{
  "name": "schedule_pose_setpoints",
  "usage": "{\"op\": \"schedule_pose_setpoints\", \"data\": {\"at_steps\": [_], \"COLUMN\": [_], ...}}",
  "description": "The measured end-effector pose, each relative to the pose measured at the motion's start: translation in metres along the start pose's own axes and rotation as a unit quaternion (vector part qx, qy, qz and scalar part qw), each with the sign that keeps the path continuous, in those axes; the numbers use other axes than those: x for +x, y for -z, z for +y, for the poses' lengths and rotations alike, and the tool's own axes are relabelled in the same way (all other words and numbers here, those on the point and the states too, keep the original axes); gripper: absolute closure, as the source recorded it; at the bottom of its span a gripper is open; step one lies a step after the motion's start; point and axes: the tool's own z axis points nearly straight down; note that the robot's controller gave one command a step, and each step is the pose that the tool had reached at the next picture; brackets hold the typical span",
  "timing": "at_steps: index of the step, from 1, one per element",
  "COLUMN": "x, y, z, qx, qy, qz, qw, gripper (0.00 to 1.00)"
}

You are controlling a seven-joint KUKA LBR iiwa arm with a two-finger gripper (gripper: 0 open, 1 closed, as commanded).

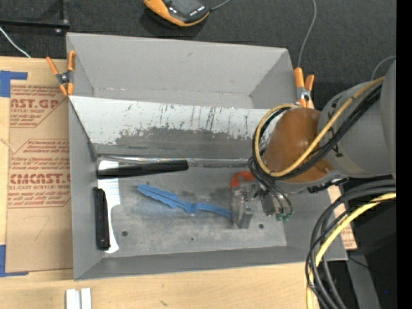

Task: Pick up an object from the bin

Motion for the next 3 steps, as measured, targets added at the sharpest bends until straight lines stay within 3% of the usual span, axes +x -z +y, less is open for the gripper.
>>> {"op": "schedule_pose_setpoints", "data": {"at_steps": [1,2,3], "x": [0.0,-0.021,0.024], "y": [0.0,0.0,0.0], "z": [0.0,0.051,0.122], "qx": [0.0,0.002,-0.002], "qy": [0.0,0.071,0.071], "qz": [0.0,-0.0009,-0.001], "qw": [1.0,0.9975,0.9975], "gripper": [1.0,1.0,1.0]}}
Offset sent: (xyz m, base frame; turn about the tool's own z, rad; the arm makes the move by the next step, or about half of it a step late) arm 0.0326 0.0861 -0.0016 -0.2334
